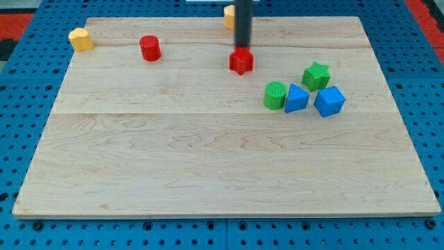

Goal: Push the red star parallel to the green star

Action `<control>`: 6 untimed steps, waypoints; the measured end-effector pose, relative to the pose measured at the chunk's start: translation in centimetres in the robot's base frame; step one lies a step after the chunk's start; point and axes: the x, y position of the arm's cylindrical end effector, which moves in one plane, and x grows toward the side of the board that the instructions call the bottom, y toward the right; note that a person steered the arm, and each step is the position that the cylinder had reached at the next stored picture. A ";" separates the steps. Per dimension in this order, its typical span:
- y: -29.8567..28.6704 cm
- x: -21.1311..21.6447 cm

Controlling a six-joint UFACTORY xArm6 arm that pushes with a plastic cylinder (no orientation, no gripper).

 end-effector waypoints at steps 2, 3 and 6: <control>-3.2 -2.1; -5.6 -0.1; -5.6 7.7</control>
